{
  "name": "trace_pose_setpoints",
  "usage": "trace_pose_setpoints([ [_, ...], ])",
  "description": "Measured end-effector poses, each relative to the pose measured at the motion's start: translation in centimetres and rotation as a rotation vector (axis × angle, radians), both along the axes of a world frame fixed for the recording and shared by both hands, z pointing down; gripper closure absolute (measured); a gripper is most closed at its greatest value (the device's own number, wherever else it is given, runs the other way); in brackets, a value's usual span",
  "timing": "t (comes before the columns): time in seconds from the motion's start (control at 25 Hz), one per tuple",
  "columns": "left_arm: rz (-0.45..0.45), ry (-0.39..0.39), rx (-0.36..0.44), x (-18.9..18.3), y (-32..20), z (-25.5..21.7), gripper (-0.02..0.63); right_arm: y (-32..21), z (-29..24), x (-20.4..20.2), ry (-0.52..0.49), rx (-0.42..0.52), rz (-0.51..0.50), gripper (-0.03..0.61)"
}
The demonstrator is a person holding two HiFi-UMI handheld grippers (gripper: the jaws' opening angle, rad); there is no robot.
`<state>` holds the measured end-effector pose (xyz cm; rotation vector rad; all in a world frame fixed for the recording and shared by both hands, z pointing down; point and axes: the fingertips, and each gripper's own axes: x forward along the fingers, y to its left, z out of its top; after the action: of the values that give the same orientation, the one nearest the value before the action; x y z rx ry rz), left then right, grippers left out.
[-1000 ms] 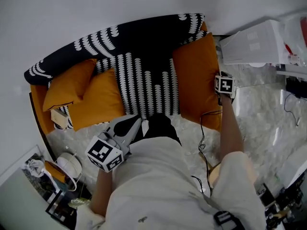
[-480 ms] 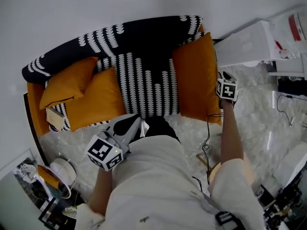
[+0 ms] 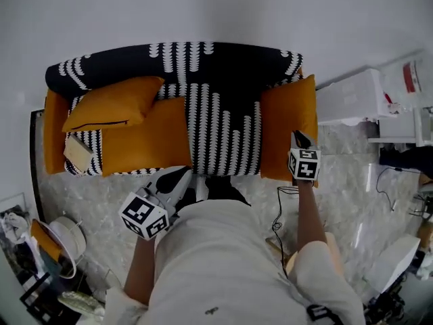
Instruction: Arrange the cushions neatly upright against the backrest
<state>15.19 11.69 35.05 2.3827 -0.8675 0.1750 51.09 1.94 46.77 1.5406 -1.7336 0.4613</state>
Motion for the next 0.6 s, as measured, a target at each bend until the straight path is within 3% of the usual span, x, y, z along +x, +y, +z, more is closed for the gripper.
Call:
trace_pose_setpoints([
  [0.28,-0.113,0.016,0.007,-8.0,2.2,0.6,0.603,0.9,-2.6,-15.4,-0.113,0.069,-0.16,0.558],
  [0.6,-0.23,0.041,-0.009,-16.3,7.2,2.1,0.603,6.0,-0.2,-33.0,-0.192,-0.005,-0.407,0.569],
])
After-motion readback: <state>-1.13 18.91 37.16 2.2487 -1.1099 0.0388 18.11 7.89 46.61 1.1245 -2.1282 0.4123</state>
